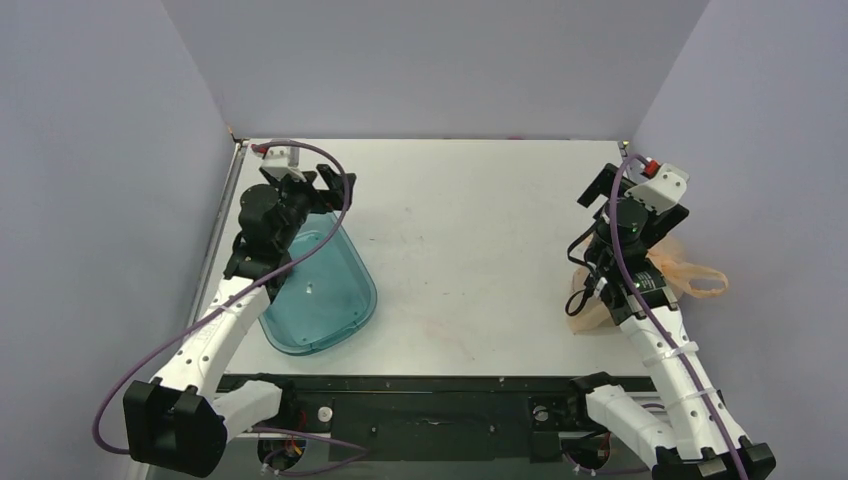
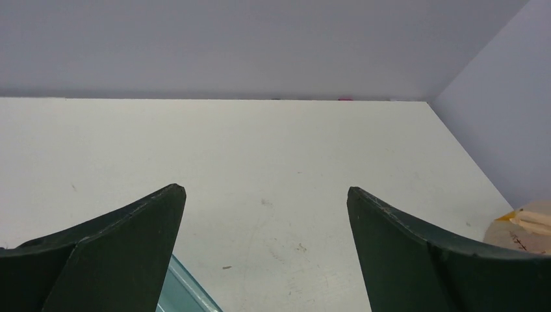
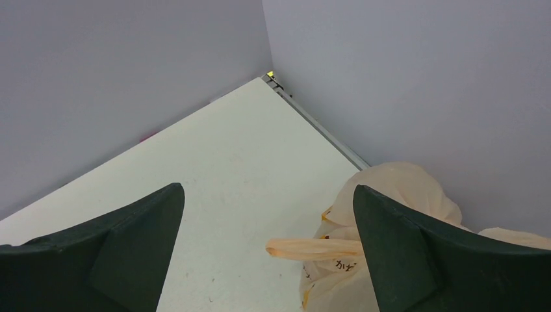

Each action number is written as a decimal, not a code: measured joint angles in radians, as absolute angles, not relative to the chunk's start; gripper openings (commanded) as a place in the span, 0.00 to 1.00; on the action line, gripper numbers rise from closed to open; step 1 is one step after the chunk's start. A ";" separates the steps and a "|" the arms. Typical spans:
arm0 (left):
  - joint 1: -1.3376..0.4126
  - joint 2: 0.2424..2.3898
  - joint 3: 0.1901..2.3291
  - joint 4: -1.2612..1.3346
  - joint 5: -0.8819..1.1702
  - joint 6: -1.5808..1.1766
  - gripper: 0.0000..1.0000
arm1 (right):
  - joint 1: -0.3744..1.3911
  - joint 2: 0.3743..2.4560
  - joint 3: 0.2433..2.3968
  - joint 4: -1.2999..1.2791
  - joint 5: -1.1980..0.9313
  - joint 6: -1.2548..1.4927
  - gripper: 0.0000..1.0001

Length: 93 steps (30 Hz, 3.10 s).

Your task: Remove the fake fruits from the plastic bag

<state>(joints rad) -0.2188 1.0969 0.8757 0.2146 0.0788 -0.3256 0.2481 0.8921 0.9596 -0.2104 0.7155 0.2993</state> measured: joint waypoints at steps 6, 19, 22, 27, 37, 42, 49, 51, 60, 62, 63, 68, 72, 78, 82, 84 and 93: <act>-0.351 1.119 0.877 0.216 0.097 -0.285 0.95 | 0.248 0.860 0.955 -0.227 0.752 0.339 0.98; -0.597 1.142 0.884 0.161 0.083 -0.187 0.95 | 0.129 0.739 0.853 -0.453 0.904 0.598 0.98; -0.603 1.142 0.884 0.150 0.080 -0.174 0.95 | 0.071 0.731 0.831 -0.506 0.944 0.647 0.99; -0.604 1.142 0.884 0.146 0.067 -0.154 0.95 | 0.044 0.754 0.815 -0.545 0.957 0.719 1.00; -0.604 1.143 0.884 0.146 0.068 -0.117 0.95 | -0.054 0.929 0.748 -0.477 0.866 0.779 1.00; -0.604 1.174 0.885 0.146 0.084 -0.099 0.94 | -0.143 0.966 0.710 -0.413 0.804 0.783 1.00; -0.603 1.245 0.895 0.126 0.108 -0.092 0.93 | -0.191 0.965 0.636 -0.288 0.658 0.741 0.93; -0.603 1.250 0.899 0.121 0.112 -0.091 0.92 | -0.192 0.965 0.628 -0.269 0.626 0.733 0.88; -0.603 1.251 0.904 0.116 0.113 -0.084 0.92 | -0.198 0.962 0.621 -0.190 0.464 0.670 0.47; -0.603 1.251 0.904 0.116 0.113 -0.084 0.92 | -0.198 0.954 0.612 -0.170 0.421 0.657 0.37; -0.603 1.251 0.904 0.116 0.113 -0.083 0.92 | -0.198 0.950 0.607 -0.163 0.404 0.649 0.30; -0.603 1.251 0.904 0.116 0.114 -0.081 0.92 | -0.197 0.946 0.596 -0.130 0.284 0.608 0.13; -0.600 1.251 0.904 0.116 0.128 -0.081 0.92 | -0.182 0.968 0.598 -0.106 0.180 0.570 0.06; -0.587 1.253 0.904 0.116 0.167 -0.083 0.92 | -0.067 1.044 0.627 -0.099 0.020 0.484 0.06; -0.573 1.258 0.913 0.113 0.196 -0.085 0.91 | 0.045 1.084 0.656 -0.066 -0.119 0.419 0.06; -0.564 1.258 0.918 0.113 0.216 -0.087 0.91 | 0.092 1.119 0.673 -0.030 -0.218 0.391 0.06; -0.529 1.258 0.921 0.114 0.281 -0.094 0.91 | 0.298 1.294 0.767 0.022 -0.603 0.270 0.04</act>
